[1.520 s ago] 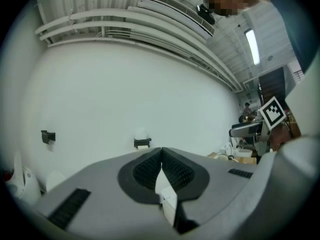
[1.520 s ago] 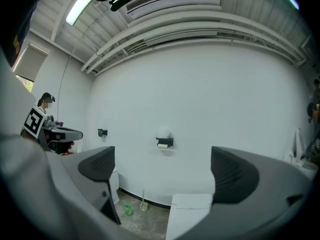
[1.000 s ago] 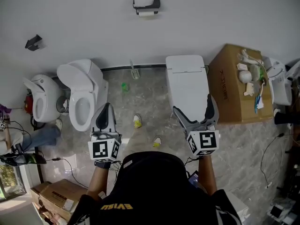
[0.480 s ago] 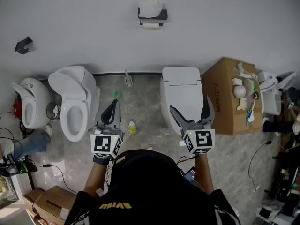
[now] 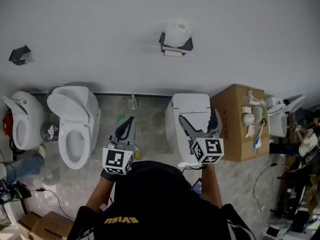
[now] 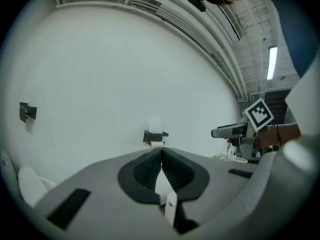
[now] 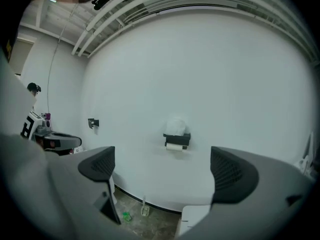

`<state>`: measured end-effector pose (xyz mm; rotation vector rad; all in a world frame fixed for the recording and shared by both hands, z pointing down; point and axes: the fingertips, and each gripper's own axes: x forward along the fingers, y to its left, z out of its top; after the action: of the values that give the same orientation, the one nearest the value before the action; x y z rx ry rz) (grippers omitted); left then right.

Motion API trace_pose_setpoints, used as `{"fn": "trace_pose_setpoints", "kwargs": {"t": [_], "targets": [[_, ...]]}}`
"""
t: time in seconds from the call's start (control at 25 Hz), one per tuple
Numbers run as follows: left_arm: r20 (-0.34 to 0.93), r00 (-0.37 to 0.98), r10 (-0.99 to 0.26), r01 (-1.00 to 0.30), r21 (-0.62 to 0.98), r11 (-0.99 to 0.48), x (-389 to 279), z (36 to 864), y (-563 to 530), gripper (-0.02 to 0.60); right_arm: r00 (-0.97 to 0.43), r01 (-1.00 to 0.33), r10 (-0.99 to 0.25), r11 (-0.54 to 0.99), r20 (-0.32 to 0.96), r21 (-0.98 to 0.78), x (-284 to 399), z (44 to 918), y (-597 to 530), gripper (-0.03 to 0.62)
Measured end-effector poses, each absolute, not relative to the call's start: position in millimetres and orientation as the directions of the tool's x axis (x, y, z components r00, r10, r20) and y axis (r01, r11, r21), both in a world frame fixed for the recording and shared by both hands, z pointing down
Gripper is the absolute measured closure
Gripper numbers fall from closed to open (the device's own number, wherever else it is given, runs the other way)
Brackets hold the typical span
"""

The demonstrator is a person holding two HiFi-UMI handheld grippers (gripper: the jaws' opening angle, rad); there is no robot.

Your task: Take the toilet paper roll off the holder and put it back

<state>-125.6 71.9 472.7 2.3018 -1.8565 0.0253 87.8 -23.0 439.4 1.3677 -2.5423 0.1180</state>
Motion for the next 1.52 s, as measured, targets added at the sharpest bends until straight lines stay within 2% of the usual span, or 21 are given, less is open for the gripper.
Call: {"fn": "trace_pose_setpoints", "kwargs": {"t": [0.4,0.84,0.96,1.08,1.52], "targets": [[0.140,0.197,-0.970,-0.976,0.117,-0.182,-182.1,481.3,-4.8,0.569,-0.485,-0.847,-0.831,0.524,0.273,0.088,56.7,439.0,-85.4,0.011],[0.136,0.172,-0.976,-0.984,0.073,-0.164,-192.2,469.5,-148.5,0.569,-0.562,-0.793,-0.788,0.600,0.251,0.105,10.7,452.9,-232.8,0.011],[0.121,0.166,-0.979,-0.986,0.012,-0.166,-189.8,452.4,-185.5,0.569,-0.589,-0.774,-0.772,0.624,0.237,0.110,-3.1,450.2,-264.9,0.011],[0.128,0.149,-0.981,-0.988,0.047,-0.144,-189.0,448.7,-219.5,0.569,-0.593,-0.766,-0.768,0.630,0.240,0.124,-11.7,449.7,-297.0,0.011],[0.182,0.141,-0.973,-0.988,-0.032,-0.150,-179.7,447.1,-285.7,0.569,-0.619,-0.755,-0.754,0.648,0.218,0.099,-45.8,462.6,-370.2,0.011]]}}
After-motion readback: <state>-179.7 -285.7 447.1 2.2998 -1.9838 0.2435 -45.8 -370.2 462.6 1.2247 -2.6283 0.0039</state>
